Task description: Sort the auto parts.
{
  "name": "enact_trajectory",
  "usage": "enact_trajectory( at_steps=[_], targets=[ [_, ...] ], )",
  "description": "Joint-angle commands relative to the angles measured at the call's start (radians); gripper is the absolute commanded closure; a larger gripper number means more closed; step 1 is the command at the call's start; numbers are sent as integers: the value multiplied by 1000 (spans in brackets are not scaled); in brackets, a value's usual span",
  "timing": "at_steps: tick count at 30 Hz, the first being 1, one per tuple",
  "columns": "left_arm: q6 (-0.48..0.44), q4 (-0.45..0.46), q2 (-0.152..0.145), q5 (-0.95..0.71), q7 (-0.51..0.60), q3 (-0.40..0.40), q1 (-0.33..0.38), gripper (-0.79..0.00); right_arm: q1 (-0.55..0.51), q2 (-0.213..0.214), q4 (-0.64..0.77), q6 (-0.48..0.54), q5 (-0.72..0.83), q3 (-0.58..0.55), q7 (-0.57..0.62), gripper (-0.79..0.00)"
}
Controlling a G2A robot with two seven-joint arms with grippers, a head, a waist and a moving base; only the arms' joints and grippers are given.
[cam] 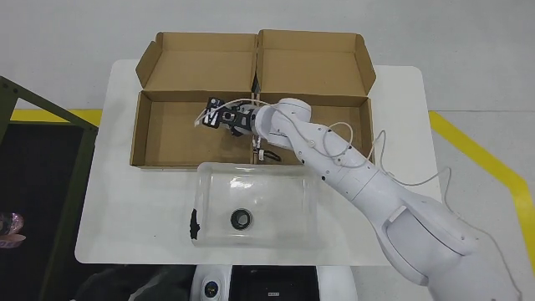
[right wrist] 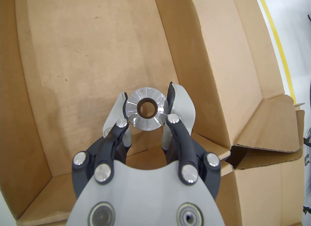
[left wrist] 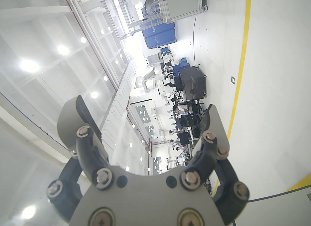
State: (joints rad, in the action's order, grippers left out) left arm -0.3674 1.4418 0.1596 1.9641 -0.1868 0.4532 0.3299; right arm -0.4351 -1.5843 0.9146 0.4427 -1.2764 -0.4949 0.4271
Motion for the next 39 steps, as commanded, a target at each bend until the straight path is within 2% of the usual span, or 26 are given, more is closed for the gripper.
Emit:
enact_trajectory(
  at_steps=[1,6,10,18,23,28,39],
  targets=[
    [0,0,0,0,0,0,0,-785,3,-7,-10,-1,-4,2,4,-215],
    [0,0,0,0,0,0,0,-785,12,-23,-38,8,-11,4,12,-292],
    [0,0,0,0,0,0,0,-785,20,-33,-48,12,-25,3,17,-311],
    [0,0,0,0,0,0,0,-785,11,-28,45,27,-60,-29,16,-354],
    [0,0,0,0,0,0,0,-785,-37,-4,158,69,-58,-77,9,-391],
    [0,0,0,0,0,0,0,-785,-109,30,285,119,-62,-135,21,-391],
    [0,0,0,0,0,0,0,-785,-343,111,624,230,-106,-260,109,-394]
  ],
)
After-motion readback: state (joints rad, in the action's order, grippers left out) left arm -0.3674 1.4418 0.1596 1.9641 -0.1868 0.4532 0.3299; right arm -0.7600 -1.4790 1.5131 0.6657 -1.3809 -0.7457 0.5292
